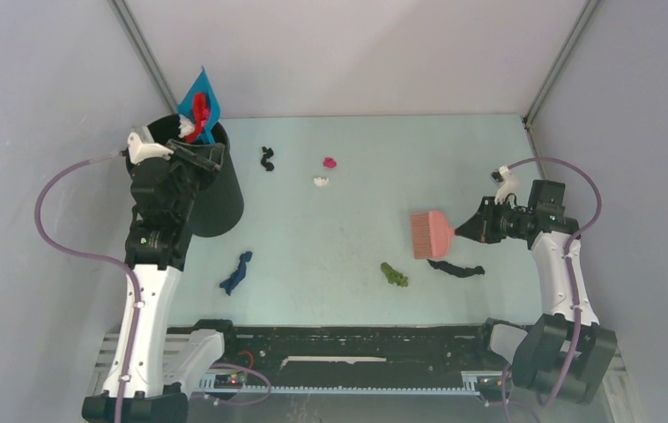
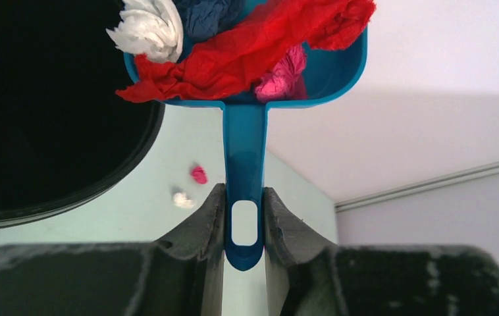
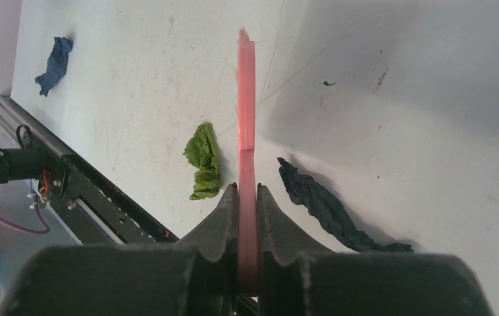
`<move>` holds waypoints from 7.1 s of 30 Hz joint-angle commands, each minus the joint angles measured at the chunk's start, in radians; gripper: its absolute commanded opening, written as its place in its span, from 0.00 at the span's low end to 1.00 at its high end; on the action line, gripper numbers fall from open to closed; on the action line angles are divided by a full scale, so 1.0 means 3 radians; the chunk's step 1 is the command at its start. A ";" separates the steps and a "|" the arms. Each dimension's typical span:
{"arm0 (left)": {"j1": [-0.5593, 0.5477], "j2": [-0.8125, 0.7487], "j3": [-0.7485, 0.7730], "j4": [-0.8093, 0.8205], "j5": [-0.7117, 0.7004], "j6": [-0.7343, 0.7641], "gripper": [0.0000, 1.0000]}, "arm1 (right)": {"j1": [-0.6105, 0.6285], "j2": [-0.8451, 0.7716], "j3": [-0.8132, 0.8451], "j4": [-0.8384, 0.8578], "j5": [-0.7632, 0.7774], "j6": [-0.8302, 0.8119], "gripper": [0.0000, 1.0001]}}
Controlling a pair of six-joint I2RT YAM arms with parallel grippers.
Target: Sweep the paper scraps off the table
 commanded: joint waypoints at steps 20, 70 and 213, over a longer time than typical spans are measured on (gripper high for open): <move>0.0601 -0.0246 -0.1988 0.3658 0.0612 -0.2905 0.00 | 0.0012 0.0033 0.0028 -0.0064 -0.0044 -0.0129 0.00; -0.0490 -0.0420 -0.0887 -0.0810 0.1886 0.0989 0.00 | 0.0379 -0.0270 0.0294 0.0201 0.0477 -0.0049 0.00; -0.0557 -0.1618 -0.1732 -0.0390 0.0017 0.1294 0.00 | 0.2315 0.1920 0.1040 0.1310 0.1820 0.2958 0.00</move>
